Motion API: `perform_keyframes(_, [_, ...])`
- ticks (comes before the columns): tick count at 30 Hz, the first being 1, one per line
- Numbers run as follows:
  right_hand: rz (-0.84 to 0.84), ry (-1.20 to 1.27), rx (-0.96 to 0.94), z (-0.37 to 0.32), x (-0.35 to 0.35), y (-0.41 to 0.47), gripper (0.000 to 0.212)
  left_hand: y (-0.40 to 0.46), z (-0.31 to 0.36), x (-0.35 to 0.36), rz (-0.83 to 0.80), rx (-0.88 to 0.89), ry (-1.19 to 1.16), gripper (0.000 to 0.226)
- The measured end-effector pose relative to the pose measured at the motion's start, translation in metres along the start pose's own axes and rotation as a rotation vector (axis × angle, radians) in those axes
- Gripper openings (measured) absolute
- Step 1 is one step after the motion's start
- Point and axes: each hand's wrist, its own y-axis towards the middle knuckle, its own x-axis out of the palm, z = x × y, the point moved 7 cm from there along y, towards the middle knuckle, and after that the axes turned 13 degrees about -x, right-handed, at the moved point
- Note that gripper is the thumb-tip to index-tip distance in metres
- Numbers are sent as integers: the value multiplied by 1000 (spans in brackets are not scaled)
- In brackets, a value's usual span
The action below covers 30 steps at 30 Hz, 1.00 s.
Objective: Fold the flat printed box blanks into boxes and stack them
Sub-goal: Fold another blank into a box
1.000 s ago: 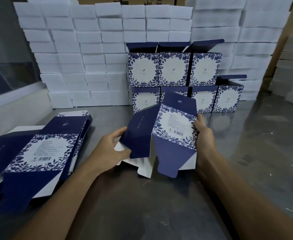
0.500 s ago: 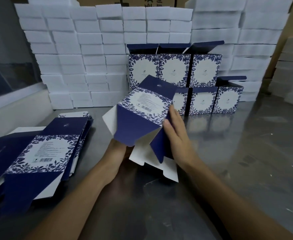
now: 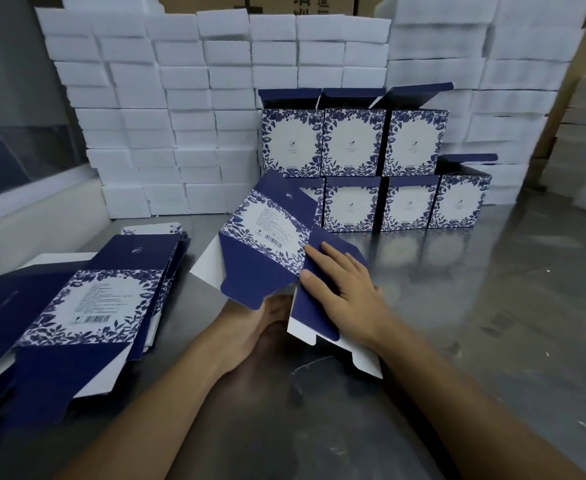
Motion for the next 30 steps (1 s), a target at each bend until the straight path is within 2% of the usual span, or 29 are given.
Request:
perform_keyframes(2, [-38,10,-7,-2,1,-2,88,-3,1,5,-4,41,-37,43])
perform_keyframes(6, [-128,49,-129,-16,7,-5,108,-24,18,1,263,232,-21,22])
perform_keyframes(8, [-112,76,-193,-23,5,-6,118,-33,29,0,355,331,32,21])
perform_keyframes(10, [-105,97,-228,-27,5,-6,122,-38,36,-1,377,406,73,26])
perform_keyframes(13, [-106,81,-265,-29,8,-6,120,-44,38,2,398,434,154,23])
perform_keyframes(16, [-63,112,-282,-29,4,-5,106,-22,15,-3,305,148,180,23])
perform_keyframes(18, [-8,127,-288,-28,-1,-4,88,-15,4,-15,319,61,227,23])
perform_keyframes(19, [18,143,-290,-27,-4,-3,81,-14,7,-22,378,94,264,24])
perform_keyframes(20, [38,170,-295,-27,-6,-3,79,-19,14,-27,449,213,310,21])
perform_keyframes(22, [42,259,-316,-28,-7,-4,89,-40,36,-23,592,483,409,11])
perform_keyframes(24, [-12,300,-330,-30,-1,-6,105,-54,48,-12,609,629,428,25])
perform_keyframes(26, [-27,288,-327,-28,3,-5,116,-58,52,-9,584,674,364,51])
perform_keyframes(27, [9,294,-329,-26,1,-4,113,-58,53,-8,564,684,339,57])
perform_keyframes(28, [61,312,-330,-24,-3,-3,104,-56,52,-11,557,679,316,54])
perform_keyframes(30, [161,356,-321,-20,-11,0,79,-53,52,-16,549,662,283,35])
